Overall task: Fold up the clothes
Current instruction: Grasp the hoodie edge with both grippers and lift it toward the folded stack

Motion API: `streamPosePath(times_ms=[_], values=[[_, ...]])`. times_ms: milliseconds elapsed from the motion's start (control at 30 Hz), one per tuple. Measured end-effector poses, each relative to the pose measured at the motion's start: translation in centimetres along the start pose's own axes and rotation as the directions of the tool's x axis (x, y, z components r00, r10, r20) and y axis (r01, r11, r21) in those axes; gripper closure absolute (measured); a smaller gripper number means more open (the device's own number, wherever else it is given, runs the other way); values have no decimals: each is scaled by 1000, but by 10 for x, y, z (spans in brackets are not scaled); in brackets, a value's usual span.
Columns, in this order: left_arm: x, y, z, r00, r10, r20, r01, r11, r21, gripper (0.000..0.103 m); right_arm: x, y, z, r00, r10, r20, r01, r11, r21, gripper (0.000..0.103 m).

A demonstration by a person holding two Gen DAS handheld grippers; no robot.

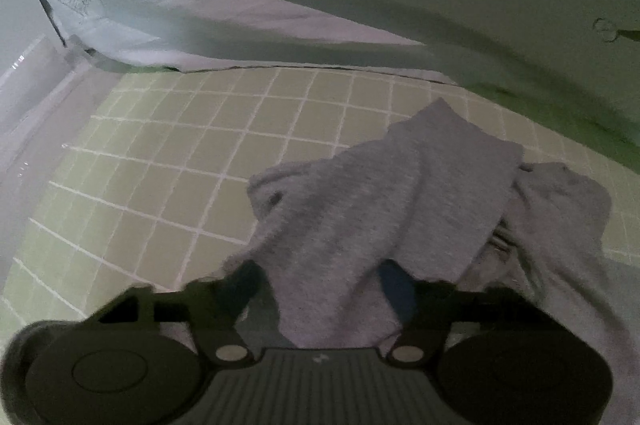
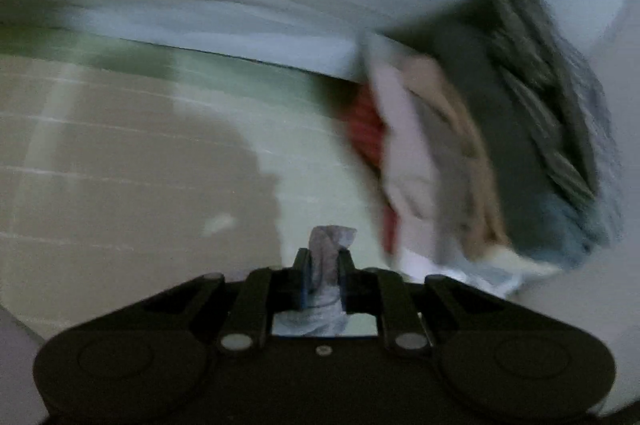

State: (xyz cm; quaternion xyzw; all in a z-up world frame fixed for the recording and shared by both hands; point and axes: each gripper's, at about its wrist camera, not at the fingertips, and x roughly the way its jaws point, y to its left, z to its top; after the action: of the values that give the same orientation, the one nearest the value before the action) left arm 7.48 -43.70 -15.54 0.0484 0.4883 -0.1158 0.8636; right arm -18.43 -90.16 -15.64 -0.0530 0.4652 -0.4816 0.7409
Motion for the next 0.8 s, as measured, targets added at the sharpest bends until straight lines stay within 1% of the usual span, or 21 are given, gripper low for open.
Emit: streamPosePath(times_ms=[33,67,100,133,200,300,367,400,433,467,500,533,600,633,667,700,733,767,800], values=[[0,1,-1,1000,-11,2,11,1000,-6,62,0,-5,-2,1000,7,-12,-7,999,32,88],[-1,2,-1,1000,-22,4,22,1000,-11,77,-1,-6,-4,1000,16,-23,-14,998,63,87],[-1,3,-2,999,-33,6,33,999,-16,97,-2,-2,-4,999,20,-28,-18,996,85,87],[-2,4,-3,1000,-30,8,30,999,-20,100,-4,1,-4,999,24,-28,-21,994,104,87],[-11,12,-3,998,-59,32,61,996,-65,100,-20,8,-7,999,39,4,-40,991,129,87],[-31,32,2,995,-32,99,42,994,-101,100,-40,21,-1,996,71,62,-78,989,124,86],[-46,52,6,987,41,153,-22,992,-124,100,-50,30,4,992,82,92,-89,993,80,86],[-51,70,6,983,88,163,-58,982,-179,100,-55,35,7,991,79,106,-84,995,52,85],[-55,90,6,976,139,167,-95,965,-246,100,-59,40,9,990,75,117,-78,997,28,85],[-60,110,6,968,189,167,-130,941,-311,100,-62,44,10,990,71,123,-73,997,11,84],[-64,131,6,957,239,163,-164,912,-376,100,-64,46,10,990,70,126,-71,997,3,84],[-69,151,6,945,289,156,-196,877,-438,100,-66,48,11,989,75,125,-75,997,2,83],[-75,174,1,922,370,112,-269,821,-504,99,-69,51,13,989,79,122,-80,997,7,76],[-78,185,-2,909,408,86,-305,791,-530,99,-73,53,14,989,78,126,-80,997,12,68],[-81,195,-6,894,444,59,-341,759,-555,96,-79,57,15,987,85,135,-88,996,21,56],[-83,197,-8,893,448,48,-348,755,-556,83,-85,61,16,985,91,144,-96,995,29,49],[-82,192,-11,904,423,58,-329,776,-539,75,-90,65,18,981,111,156,-119,992,39,35],[-82,185,-14,917,392,71,-302,801,-517,58,-96,72,20,971,160,177,-170,984,45,24],[-81,176,-16,929,360,85,-276,828,-487,45,-104,80,21,956,218,199,-230,972,41,21]])
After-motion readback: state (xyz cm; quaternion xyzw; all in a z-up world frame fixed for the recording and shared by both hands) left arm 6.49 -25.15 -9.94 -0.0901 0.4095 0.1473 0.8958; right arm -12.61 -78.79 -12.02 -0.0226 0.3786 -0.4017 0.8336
